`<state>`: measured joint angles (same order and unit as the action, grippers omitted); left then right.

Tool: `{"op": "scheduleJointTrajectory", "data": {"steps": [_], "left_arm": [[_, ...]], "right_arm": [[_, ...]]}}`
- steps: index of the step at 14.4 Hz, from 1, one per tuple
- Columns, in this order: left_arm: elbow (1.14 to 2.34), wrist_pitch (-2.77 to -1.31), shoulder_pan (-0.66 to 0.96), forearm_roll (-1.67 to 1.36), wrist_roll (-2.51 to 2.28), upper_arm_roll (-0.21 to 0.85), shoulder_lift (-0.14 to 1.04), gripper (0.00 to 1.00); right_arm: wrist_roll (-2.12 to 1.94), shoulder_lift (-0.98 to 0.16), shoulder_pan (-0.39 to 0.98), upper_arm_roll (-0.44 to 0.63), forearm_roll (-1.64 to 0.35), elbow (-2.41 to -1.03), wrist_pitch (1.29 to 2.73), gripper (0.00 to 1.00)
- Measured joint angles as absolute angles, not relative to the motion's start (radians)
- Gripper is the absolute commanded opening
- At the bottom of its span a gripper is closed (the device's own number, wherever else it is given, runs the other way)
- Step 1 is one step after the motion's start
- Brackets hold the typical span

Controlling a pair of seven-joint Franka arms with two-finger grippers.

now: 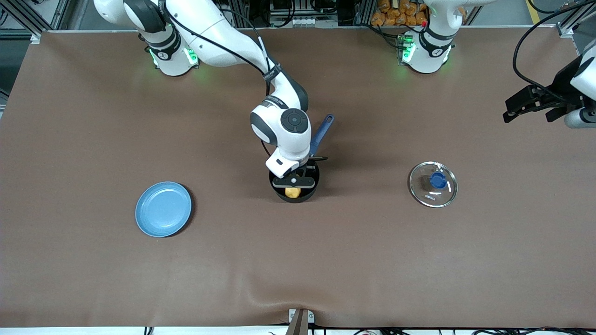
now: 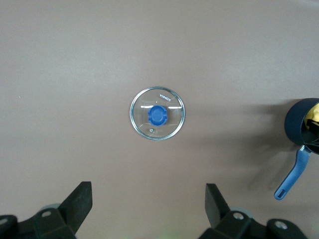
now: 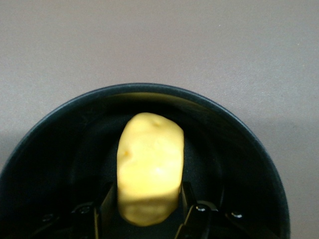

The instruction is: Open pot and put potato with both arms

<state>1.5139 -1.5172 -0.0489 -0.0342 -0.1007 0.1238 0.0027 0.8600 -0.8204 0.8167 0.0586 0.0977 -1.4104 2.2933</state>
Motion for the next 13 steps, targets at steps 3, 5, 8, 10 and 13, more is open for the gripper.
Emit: {"op": "scheduleJointTrajectory", "data": {"steps": [3, 5, 8, 10, 13], "left_arm": [[1.514, -1.517, -0.050, -0.036, -0.101, 0.124, 0.003, 1.00], [1.515, -1.517, -0.049, -0.036, -0.101, 0.124, 0.003, 1.00], [1.517, -1.517, -0.049, -0.036, -0.103, 0.124, 0.004, 1.00], [1.518, -1.510, -0.049, -0.036, -0.103, 0.126, 0.004, 1.00], [1.518, -1.506, -0.050, -0.036, -0.104, 0.127, 0.003, 1.00]], "right_arm": [[0.860, -0.805, 0.813, 0.072, 0.098, -1.383, 2.252, 0.16], [0.859, -0.755, 0.802, 0.076, 0.097, -1.359, 2.166, 0.16], [0.799, -0.605, 0.766, 0.077, 0.088, -1.339, 1.995, 0.16], [0.727, -0.487, 0.724, 0.077, 0.045, -1.335, 1.882, 0.18], [0.714, -0.378, 0.710, 0.072, 0.025, -1.350, 1.801, 0.18]]}}
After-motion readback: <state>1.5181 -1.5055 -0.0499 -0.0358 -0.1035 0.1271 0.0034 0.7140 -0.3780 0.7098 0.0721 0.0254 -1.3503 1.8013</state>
